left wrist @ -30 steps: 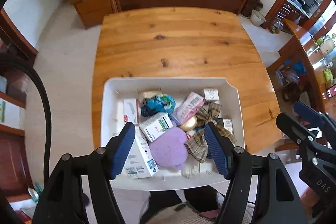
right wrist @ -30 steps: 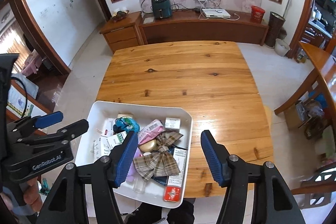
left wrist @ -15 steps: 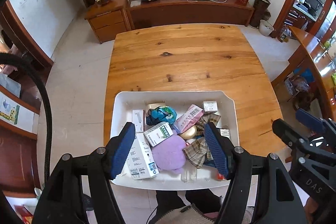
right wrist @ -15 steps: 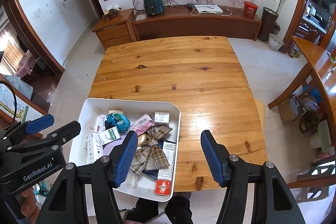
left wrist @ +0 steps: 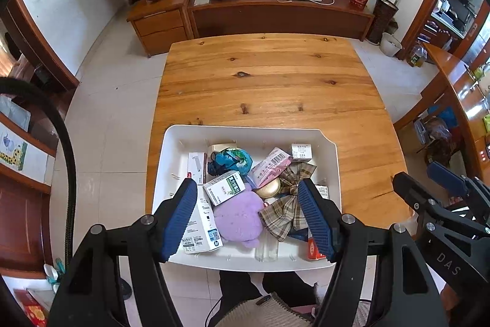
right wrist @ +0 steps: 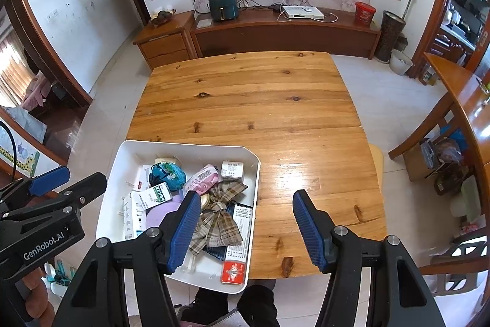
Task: Organize objects
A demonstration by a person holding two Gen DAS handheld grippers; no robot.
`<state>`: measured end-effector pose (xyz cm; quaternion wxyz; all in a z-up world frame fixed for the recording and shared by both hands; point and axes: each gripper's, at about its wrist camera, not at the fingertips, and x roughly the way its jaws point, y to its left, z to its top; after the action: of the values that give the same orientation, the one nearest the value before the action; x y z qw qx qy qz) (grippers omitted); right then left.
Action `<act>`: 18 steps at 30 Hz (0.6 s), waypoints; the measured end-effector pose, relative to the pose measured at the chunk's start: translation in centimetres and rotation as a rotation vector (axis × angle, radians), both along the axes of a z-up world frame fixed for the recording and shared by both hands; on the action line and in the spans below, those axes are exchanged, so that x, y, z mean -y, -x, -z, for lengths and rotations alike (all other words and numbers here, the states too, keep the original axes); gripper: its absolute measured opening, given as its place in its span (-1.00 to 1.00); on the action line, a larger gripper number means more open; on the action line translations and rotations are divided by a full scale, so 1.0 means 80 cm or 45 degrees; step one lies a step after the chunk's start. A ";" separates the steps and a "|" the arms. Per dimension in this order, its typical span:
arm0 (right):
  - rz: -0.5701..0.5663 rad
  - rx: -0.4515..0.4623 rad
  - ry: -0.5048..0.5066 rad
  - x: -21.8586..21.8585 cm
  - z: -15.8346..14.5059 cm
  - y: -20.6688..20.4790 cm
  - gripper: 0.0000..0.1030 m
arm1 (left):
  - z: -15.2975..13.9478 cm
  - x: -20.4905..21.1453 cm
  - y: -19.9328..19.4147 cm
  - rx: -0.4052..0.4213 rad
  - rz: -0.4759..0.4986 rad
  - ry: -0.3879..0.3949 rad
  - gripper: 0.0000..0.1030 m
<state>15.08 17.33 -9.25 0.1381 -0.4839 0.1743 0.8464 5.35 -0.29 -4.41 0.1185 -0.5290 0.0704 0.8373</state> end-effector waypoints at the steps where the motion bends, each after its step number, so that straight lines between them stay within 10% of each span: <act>1: -0.002 0.000 -0.001 0.000 0.000 0.000 0.23 | -0.001 0.001 -0.001 -0.004 -0.004 -0.002 0.40; 18: 0.000 0.010 -0.016 -0.003 -0.004 0.010 0.23 | 0.004 0.007 0.009 0.013 -0.047 -0.021 0.40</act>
<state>14.25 17.59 -8.92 0.1416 -0.4865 0.1684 0.8455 4.59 -0.82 -4.71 0.1078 -0.5335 0.0532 0.8372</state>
